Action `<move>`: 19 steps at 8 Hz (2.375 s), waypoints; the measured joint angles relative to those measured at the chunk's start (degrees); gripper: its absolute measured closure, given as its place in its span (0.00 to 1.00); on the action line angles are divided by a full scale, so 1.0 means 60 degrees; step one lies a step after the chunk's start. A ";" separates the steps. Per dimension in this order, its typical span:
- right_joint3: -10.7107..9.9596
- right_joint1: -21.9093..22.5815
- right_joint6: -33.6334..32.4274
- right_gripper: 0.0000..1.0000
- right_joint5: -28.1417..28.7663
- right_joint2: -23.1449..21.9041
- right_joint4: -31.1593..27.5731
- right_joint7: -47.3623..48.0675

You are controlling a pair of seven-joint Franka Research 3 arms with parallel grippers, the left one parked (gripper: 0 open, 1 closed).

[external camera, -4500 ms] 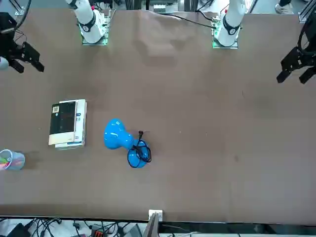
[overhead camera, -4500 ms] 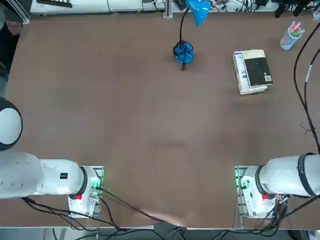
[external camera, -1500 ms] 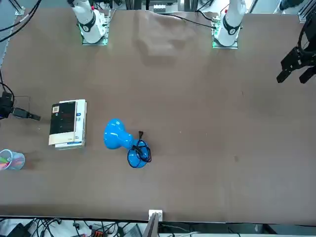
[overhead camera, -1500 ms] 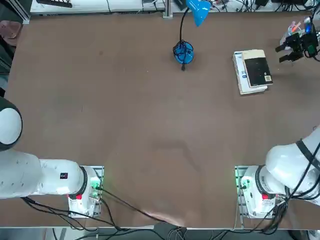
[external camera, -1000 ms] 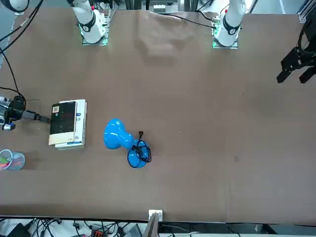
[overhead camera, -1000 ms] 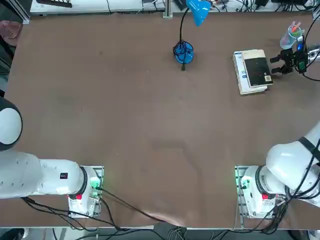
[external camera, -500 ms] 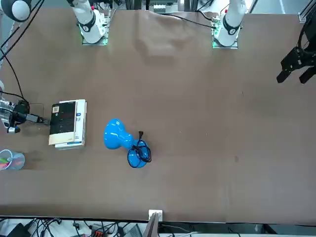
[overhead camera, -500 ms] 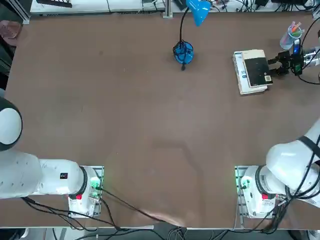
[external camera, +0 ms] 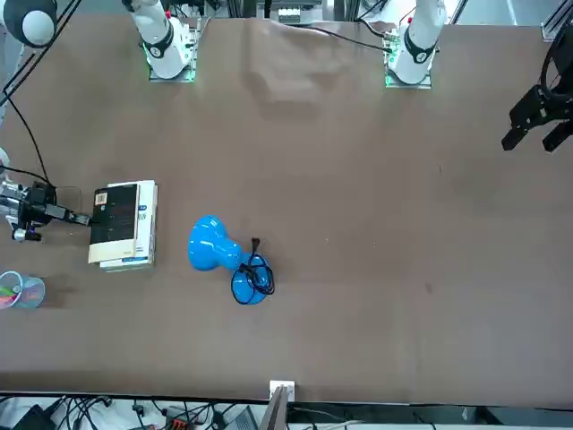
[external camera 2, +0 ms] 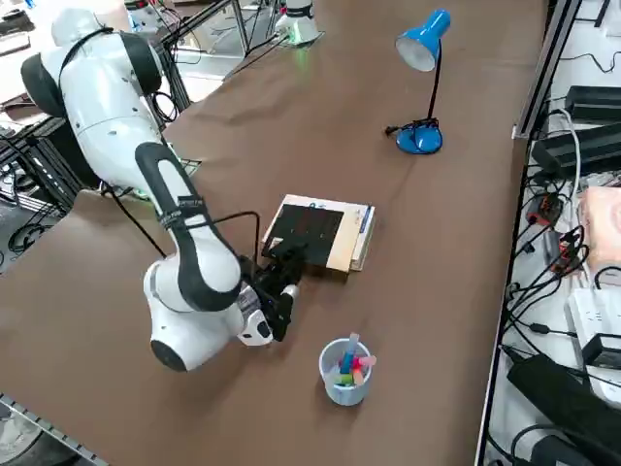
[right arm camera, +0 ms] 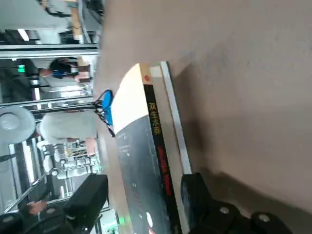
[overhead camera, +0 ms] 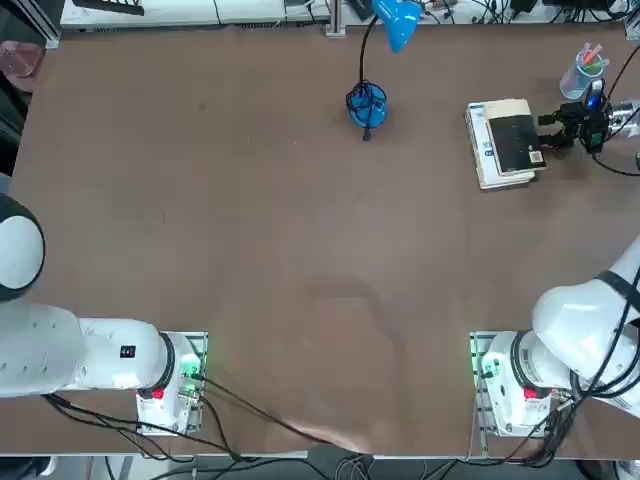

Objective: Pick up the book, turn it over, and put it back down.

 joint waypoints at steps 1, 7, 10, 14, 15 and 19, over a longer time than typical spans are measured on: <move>0.0000 -0.0096 -0.0089 0.09 0.0161 0.0137 0.0005 -0.0373; 0.0006 -0.0188 -0.0679 0.10 0.0956 0.0512 0.0030 -0.0837; 0.0010 -0.0188 -0.0735 0.15 0.1136 0.0648 0.0038 -0.0866; 0.0016 -0.0189 -0.0958 0.23 0.1318 0.0828 0.0097 -0.0888; 0.0016 -0.0192 -0.0987 0.33 0.1319 0.0837 0.0110 -0.0889; 0.0016 -0.0279 -0.1119 0.85 0.1319 0.0929 0.0119 -0.0896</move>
